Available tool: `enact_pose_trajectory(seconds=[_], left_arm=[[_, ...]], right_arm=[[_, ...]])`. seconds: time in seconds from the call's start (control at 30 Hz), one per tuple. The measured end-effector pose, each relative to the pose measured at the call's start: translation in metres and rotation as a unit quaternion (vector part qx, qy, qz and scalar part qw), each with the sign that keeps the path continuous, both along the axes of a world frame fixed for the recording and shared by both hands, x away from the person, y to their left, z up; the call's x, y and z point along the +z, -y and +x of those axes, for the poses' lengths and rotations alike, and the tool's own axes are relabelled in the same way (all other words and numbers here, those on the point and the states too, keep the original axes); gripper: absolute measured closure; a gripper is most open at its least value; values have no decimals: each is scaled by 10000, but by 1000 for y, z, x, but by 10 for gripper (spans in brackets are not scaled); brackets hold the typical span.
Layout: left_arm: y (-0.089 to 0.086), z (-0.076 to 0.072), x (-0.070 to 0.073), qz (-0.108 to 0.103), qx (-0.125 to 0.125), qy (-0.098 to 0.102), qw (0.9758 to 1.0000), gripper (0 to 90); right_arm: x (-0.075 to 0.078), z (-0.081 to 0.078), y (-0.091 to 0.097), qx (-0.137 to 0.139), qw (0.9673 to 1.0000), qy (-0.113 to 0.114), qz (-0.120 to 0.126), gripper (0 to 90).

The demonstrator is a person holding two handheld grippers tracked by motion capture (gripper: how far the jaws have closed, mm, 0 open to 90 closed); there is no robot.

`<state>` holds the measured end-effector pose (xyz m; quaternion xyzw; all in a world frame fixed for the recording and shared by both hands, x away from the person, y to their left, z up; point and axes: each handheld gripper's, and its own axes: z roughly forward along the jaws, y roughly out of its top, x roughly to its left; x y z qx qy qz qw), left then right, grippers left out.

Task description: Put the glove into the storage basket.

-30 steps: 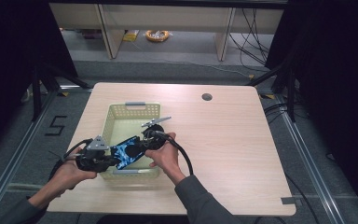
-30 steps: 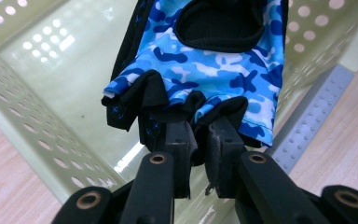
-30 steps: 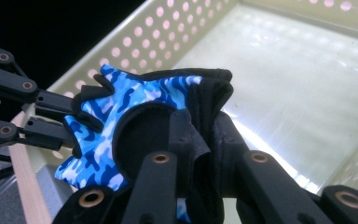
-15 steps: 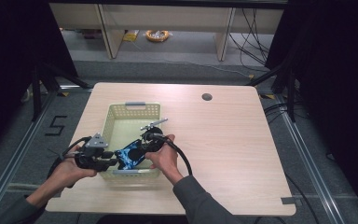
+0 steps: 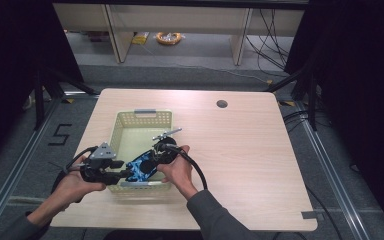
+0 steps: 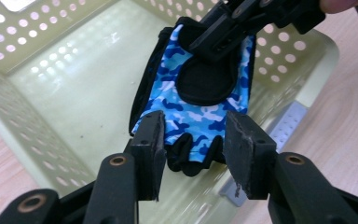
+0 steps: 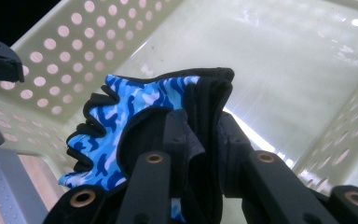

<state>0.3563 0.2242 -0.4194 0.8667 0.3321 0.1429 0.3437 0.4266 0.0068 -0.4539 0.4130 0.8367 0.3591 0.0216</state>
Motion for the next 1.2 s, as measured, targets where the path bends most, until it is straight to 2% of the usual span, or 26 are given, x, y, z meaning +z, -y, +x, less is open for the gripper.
enact_pose_trajectory(seconds=[0.13,0.17,0.2,0.27,0.37,0.4,0.43,0.47,0.57,0.63,0.67,0.77,0.83,0.87,0.9,0.93,1.0,1.03,1.07,1.1,1.17,1.2], left_arm=[[3,-1,1,16,-74,52,10000,567],[3,-1,1,15,-35,47,10000,561],[4,-1,0,-25,6,24,10000,551],[5,-3,0,-71,-62,0,10000,540],[6,-7,-1,-103,-82,-36,9999,513],[8,-10,-2,-166,-47,-121,9998,504],[8,-11,-1,-131,-138,-107,9998,498],[8,-12,-1,-147,-144,-113,9997,492],[10,-15,0,-179,-181,-117,9996,464],[13,-18,1,-233,-151,-177,9995,456],[13,-19,1,-222,-161,-157,9995,454],[15,-21,1,-202,-181,-173,9995,446],[17,-22,1,-201,-240,-152,9994,442],[18,-22,1,-209,-175,-159,9995,440],[18,-22,2,-169,-249,-176,9994,436],[18,-22,2,-206,-220,-185,9994,435],[19,-22,2,-223,-207,-179,9994,432],[19,-22,3,-230,-202,-177,9994,432],[19,-23,4,-241,-192,-187,9994,431],[19,-22,4,-225,-182,-138,9995,428],[19,-23,4,-251,-220,-176,9993,421],[20,-24,4,-289,-153,-200,9993,416]], right_arm=[[-1,1,0,-19,10000,3,-42,751],[0,0,0,-65,9999,-67,-59,749],[-1,2,0,6,10000,25,-51,742],[-3,4,0,-20,9999,1,-110,725],[-3,5,-1,-93,9997,-130,-176,725],[-3,5,-1,-61,9997,-137,-184,725],[-3,5,-1,-60,9997,-162,-201,724],[-3,6,-1,-4,9998,-66,-198,724],[-3,5,-1,17,9997,-73,-223,712],[0,3,-2,-50,9991,-230,-353,695],[-2,4,-1,61,9993,-59,-376,685],[-1,4,0,105,9991,-14,-410,663],[2,1,-1,-1,9986,-180,-490,659],[1,1,-1,77,9987,-111,-493,656],[1,0,0,190,9986,15,-486,648],[4,-3,-1,69,9985,-132,-531,641],[5,-1,1,207,9983,74,-535,617],[5,-2,1,172,9985,61,-513,608],[8,-3,1,75,9987,-75,-500,596],[8,-2,2,179,9987,175,-436,580],[12,-3,3,209,9990,212,-332,567],[14,-4,3,201,9991,205,-318,563]])
